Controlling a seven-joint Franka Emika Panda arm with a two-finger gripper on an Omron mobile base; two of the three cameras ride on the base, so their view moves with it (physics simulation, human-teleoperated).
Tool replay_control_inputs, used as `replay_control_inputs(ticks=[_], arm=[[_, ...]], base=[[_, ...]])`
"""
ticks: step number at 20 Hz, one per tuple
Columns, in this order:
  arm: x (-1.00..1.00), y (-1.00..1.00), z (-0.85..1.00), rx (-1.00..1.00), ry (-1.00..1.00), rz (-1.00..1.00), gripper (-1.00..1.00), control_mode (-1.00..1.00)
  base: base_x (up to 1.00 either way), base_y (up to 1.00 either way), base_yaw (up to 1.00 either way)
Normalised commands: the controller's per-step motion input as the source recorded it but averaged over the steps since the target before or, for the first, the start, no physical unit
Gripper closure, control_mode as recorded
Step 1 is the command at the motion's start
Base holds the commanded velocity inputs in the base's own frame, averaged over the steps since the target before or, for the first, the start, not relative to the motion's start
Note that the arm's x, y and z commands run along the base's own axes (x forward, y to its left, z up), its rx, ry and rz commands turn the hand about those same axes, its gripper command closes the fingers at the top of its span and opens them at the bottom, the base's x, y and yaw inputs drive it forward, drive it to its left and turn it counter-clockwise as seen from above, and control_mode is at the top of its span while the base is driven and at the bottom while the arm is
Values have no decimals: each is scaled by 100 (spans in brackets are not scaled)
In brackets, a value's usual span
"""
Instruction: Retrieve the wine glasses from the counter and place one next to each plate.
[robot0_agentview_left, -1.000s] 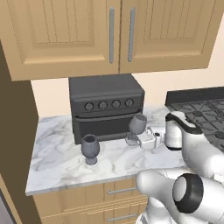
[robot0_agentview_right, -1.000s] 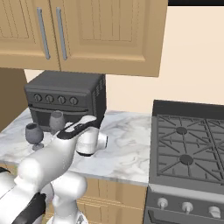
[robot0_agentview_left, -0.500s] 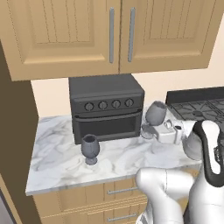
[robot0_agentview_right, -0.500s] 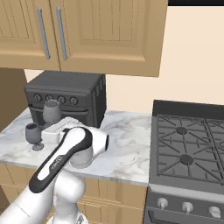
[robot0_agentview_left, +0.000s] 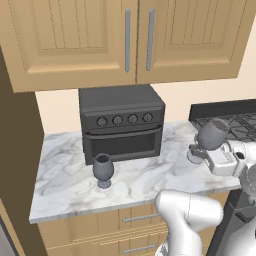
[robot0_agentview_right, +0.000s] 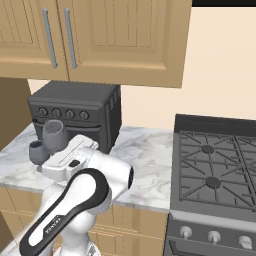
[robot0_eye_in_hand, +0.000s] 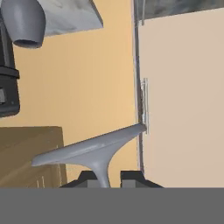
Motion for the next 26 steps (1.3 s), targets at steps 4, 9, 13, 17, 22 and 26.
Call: replay_control_inputs(ticks=[4,9,13,17,22,26], arm=[[-46,-10,31,0,1,-3,100,-100],[-32,0,44,-1,2,-3,100,-100],[-20,0,54,0,0,-4,100,-100],[-20,-7,53,0,1,-4,100,-100],[-46,-1,15,0,0,-9,100,-100],[-36,-5,0,0,0,-7,100,100]], base=[[0,0,0],[0,0,0],[0,0,0],[0,0,0],[0,0,0],[-50,-36,-18]])
